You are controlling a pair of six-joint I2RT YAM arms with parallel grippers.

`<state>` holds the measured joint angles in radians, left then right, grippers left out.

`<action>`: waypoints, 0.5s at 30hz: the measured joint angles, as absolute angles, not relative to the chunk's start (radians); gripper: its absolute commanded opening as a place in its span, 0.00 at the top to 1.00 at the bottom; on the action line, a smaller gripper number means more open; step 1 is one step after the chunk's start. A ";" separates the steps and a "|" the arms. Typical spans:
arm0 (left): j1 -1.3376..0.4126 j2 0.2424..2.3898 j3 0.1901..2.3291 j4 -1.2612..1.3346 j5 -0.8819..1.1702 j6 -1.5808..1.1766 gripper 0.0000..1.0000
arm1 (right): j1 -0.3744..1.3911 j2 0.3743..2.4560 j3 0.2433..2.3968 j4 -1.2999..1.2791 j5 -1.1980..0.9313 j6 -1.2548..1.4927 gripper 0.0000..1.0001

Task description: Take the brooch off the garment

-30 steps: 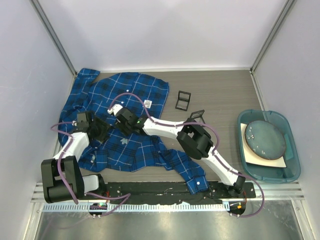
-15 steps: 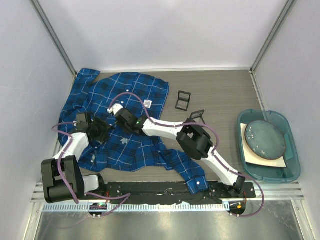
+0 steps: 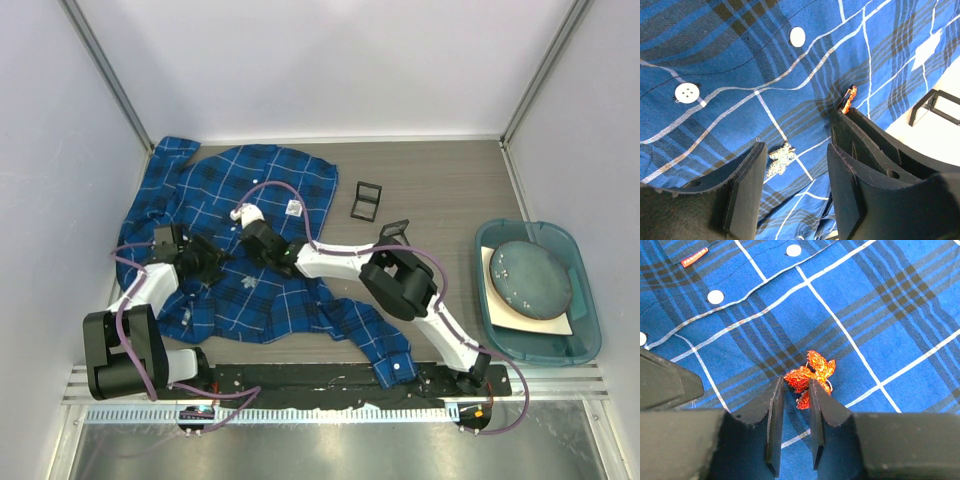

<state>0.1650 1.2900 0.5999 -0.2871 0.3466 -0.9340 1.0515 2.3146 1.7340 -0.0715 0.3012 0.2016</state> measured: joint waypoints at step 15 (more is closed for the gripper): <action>0.091 1.351 0.679 -0.282 0.368 -0.934 0.60 | 1.030 2.147 1.366 0.251 0.287 0.362 0.72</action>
<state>0.0910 1.3514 0.6788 -0.2817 0.3676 -0.9337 1.0298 2.1468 1.3659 0.2508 0.2871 0.3622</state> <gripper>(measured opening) 0.429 0.277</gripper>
